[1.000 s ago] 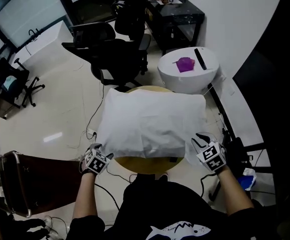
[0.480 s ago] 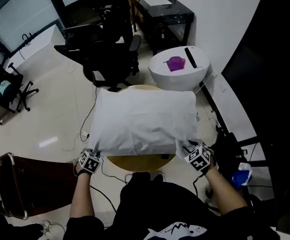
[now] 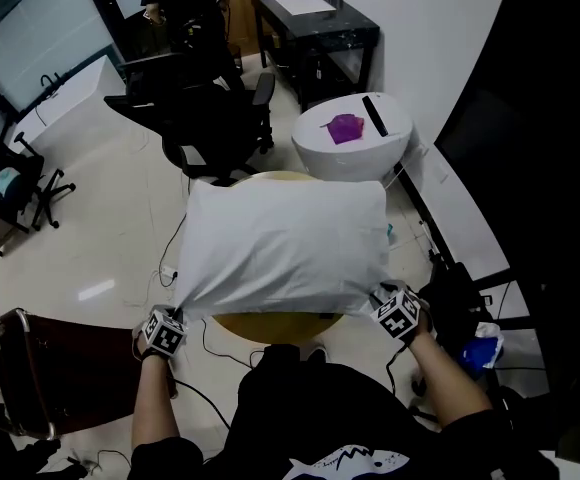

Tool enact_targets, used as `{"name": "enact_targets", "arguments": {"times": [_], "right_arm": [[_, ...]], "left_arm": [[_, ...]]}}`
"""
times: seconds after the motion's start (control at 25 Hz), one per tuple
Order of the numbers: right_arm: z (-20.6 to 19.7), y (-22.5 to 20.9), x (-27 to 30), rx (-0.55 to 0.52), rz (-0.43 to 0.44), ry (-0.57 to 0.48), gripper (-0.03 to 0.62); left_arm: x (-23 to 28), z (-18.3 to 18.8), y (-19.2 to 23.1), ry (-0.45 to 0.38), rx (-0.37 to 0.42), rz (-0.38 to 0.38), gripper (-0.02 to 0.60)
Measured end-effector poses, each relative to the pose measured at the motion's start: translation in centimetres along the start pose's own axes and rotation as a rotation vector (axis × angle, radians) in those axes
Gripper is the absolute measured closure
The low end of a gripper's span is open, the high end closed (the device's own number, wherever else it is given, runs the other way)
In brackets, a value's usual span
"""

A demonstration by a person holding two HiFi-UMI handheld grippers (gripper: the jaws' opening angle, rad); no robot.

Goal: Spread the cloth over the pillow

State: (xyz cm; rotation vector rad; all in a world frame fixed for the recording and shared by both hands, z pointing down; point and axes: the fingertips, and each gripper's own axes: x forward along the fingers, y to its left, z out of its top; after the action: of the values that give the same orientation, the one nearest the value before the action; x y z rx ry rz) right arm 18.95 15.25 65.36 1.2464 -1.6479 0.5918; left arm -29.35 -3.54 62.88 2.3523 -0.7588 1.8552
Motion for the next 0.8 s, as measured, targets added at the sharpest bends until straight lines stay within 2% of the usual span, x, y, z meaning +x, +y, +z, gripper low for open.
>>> {"name": "enact_targets", "arguments": {"times": [0.4,0.8], "right_arm": [[-2.5,0.2,1.2,0.020,-0.029,0.075,0.431],[-1.5,-0.4,0.2,0.051,-0.055,0.029,0.433]], "left_arm": [[2.1,-1.6,-1.6,0.020,0.009,-0.035,0.581],[2.5,-0.5,-0.7,-0.017,0.007,-0.022,0.581]]}}
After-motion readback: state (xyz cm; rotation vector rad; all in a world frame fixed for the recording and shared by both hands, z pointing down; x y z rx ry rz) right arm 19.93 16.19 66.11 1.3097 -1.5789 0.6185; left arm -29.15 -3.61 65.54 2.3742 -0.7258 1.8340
